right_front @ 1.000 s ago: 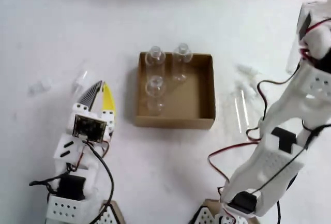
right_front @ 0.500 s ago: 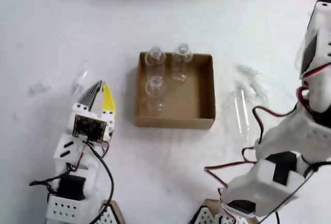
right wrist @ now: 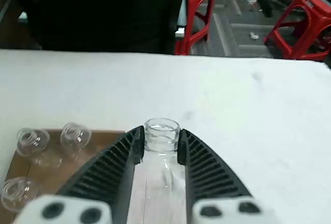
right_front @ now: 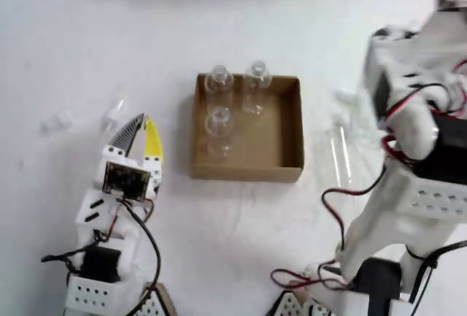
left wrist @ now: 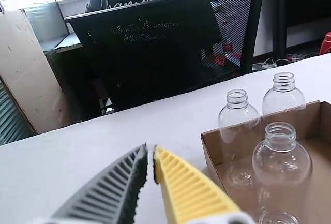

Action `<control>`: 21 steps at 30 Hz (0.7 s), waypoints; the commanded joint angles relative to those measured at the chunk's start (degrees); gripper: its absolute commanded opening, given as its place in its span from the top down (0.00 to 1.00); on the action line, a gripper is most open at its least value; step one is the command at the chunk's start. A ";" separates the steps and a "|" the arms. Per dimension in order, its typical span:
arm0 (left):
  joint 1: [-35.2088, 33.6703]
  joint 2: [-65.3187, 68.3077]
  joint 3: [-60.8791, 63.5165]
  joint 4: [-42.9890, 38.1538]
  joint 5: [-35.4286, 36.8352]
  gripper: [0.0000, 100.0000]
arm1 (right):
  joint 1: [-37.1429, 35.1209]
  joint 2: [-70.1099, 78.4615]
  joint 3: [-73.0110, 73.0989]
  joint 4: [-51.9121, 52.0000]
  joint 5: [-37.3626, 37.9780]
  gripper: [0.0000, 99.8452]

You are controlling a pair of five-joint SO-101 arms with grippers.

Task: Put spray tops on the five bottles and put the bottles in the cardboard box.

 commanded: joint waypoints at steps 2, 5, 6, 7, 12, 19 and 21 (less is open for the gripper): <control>0.75 -0.40 -0.09 0.18 -0.70 0.98 | -3.91 -3.82 8.70 -4.53 0.00 0.98; 0.75 -0.40 -0.09 0.18 -0.70 0.98 | -6.11 -5.32 13.98 -6.64 0.00 0.98; 0.75 -0.40 -0.09 0.18 -0.70 0.98 | -6.81 -5.93 15.74 -7.43 0.00 0.98; 0.75 -0.40 -0.09 0.18 -0.70 0.98 | -7.60 -6.64 17.41 -8.31 0.00 0.98; 0.75 -0.40 -0.09 0.18 -0.70 0.98 | -12.00 -12.26 28.31 -11.91 -0.09 0.98; 0.84 -0.40 -0.09 0.18 -0.70 0.98 | -13.41 -20.70 57.67 -40.66 -0.09 0.98; 0.84 -0.40 -0.09 0.18 -0.70 0.98 | -12.70 -22.99 67.25 -53.58 -0.09 0.98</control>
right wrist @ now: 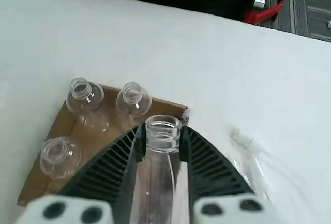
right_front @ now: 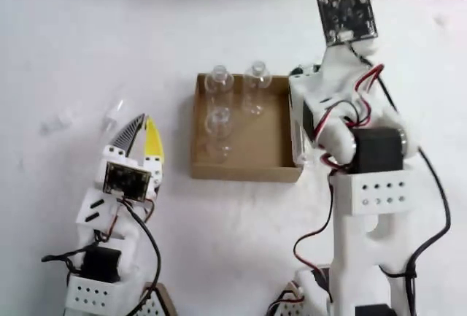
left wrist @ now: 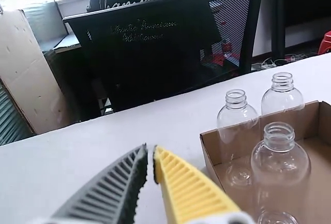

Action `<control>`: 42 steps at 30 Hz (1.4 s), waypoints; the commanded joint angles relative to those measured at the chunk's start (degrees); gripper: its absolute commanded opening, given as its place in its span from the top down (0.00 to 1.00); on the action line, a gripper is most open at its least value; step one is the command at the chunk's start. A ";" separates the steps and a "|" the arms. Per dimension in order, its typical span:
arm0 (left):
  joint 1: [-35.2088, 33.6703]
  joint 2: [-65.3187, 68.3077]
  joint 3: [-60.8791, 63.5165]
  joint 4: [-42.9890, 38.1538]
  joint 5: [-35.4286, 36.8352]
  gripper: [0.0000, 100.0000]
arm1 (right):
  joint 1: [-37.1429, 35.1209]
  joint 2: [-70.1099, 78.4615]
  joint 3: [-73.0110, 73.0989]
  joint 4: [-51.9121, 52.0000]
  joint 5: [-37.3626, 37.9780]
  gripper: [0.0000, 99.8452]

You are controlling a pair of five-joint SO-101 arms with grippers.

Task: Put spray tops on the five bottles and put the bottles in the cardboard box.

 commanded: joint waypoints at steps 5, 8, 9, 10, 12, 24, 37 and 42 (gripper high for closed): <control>0.57 -0.40 -0.09 0.18 -0.62 0.98 | 0.57 -7.87 34.99 -50.77 -0.44 0.98; 0.57 -0.40 -0.09 0.18 -0.62 0.98 | -0.31 -7.96 44.75 -67.38 -0.26 0.98; 0.57 -0.40 -0.09 0.18 -0.62 0.98 | -0.48 -7.52 47.03 -72.04 -0.26 0.98; 0.57 -0.40 -0.09 0.18 -0.62 0.98 | -0.57 -6.90 48.70 -76.09 -0.18 0.98; 0.57 -0.40 -0.09 0.18 -0.62 0.98 | -0.57 -4.88 50.46 -81.27 -0.35 0.98; 0.57 -0.40 -0.09 0.18 -0.62 0.98 | -0.66 11.21 50.46 -99.65 -0.62 0.98; 0.57 -0.40 -0.09 0.18 -0.62 0.98 | -0.57 18.95 50.46 -108.26 -7.38 0.98; 0.57 -0.40 -0.09 0.18 -0.62 0.98 | -0.31 19.03 50.46 -108.26 -7.38 0.98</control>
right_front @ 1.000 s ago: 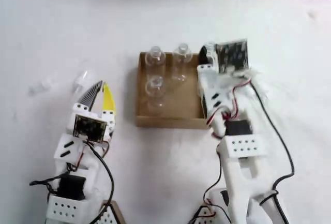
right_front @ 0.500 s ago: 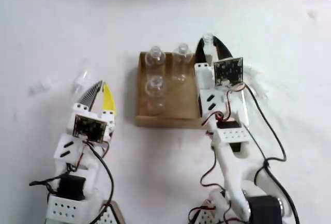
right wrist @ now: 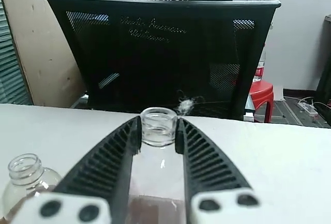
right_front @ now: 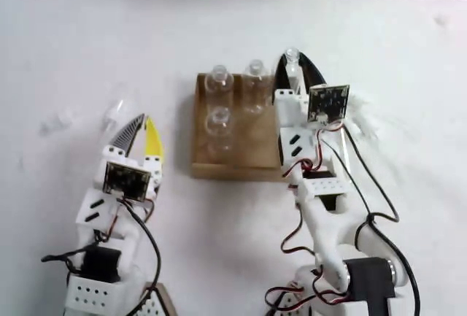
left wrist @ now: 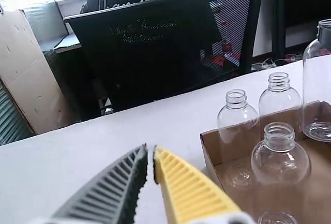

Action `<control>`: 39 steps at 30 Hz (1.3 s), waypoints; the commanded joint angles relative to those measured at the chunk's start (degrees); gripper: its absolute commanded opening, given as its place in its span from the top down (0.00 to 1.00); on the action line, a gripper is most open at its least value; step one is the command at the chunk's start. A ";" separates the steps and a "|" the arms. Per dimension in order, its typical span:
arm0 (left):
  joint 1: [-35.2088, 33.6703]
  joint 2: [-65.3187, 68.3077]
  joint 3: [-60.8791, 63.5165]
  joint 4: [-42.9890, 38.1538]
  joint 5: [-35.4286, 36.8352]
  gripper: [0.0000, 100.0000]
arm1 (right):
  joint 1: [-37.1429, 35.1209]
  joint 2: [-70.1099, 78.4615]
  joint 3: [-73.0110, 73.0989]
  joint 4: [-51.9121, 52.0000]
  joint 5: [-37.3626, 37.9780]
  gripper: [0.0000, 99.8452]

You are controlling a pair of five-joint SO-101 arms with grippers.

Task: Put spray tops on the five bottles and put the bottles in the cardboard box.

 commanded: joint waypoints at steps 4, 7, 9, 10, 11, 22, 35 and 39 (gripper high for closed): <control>0.66 -0.40 -0.09 0.18 -0.62 0.98 | -0.31 -0.22 -0.35 -1.45 -0.44 0.98; 0.66 -0.40 -0.09 0.18 -0.62 0.98 | -0.04 -0.22 -0.35 -1.45 -0.44 0.98; 0.66 -0.40 -0.09 0.18 -0.62 0.98 | -0.04 -0.13 -0.09 -1.45 -0.44 0.98; 0.66 -0.40 -0.09 0.18 -0.62 0.98 | -0.04 -0.13 0.00 -1.45 -0.44 0.98; 0.66 -0.40 -0.09 0.18 -0.53 0.98 | -0.04 -0.04 0.00 -1.45 -0.44 0.98; 0.66 -0.40 -0.09 0.18 -0.53 0.98 | 2.15 17.19 -1.23 -23.87 0.00 0.98; 0.66 -0.40 -0.09 0.18 -0.53 0.98 | 0.13 41.45 -5.36 -47.78 9.93 0.98; 0.66 -0.40 -0.09 0.18 -0.53 0.98 | -0.22 43.82 -6.42 -47.87 10.99 0.98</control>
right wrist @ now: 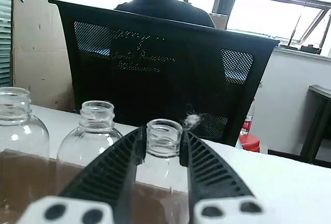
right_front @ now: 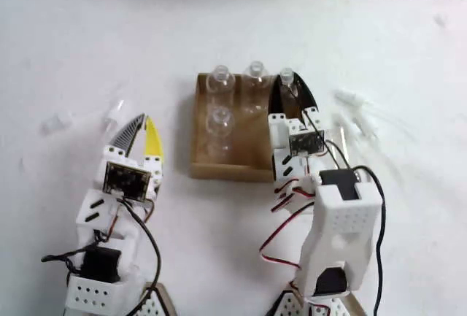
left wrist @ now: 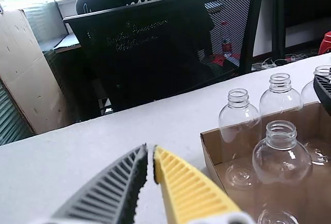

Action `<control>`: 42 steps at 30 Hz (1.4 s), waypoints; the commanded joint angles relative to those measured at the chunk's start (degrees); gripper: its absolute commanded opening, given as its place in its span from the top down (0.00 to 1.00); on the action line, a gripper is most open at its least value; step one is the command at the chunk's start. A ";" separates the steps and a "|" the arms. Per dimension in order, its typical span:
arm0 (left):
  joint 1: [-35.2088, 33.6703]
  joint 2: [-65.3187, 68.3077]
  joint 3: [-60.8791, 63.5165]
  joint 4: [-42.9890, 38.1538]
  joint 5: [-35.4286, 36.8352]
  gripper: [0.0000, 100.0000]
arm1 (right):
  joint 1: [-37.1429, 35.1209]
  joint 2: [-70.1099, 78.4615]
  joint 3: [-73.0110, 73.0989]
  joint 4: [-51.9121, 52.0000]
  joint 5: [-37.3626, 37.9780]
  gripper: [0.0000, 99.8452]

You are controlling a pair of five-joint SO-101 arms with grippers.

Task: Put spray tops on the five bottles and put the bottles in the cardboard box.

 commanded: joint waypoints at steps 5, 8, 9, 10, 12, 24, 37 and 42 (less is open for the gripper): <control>0.66 -0.40 -0.09 0.18 -0.62 0.98 | -0.66 -0.57 -0.53 -1.01 0.97 0.92; 0.66 -0.40 -0.09 0.18 -0.62 0.98 | -1.36 -0.66 0.53 -0.92 0.97 0.85; 0.66 -0.40 -0.09 0.09 -0.62 0.98 | -1.54 -0.66 0.70 -0.92 0.97 0.84; 0.66 -0.40 -0.09 0.09 -0.62 0.98 | -1.71 -0.66 1.05 -0.92 0.97 0.84; 0.66 -0.40 -0.09 0.09 -0.62 0.98 | -1.89 -0.75 1.41 -1.27 0.97 0.84; 0.66 -0.40 -0.09 0.09 -0.62 0.98 | -1.80 -13.67 8.62 -0.92 0.88 0.83; 0.66 -0.40 -0.09 0.18 -0.62 0.98 | 1.19 -63.34 21.01 28.70 -2.37 0.84; 0.66 -0.40 -0.09 0.18 -0.62 0.98 | 8.40 -84.88 15.38 63.52 -11.60 0.84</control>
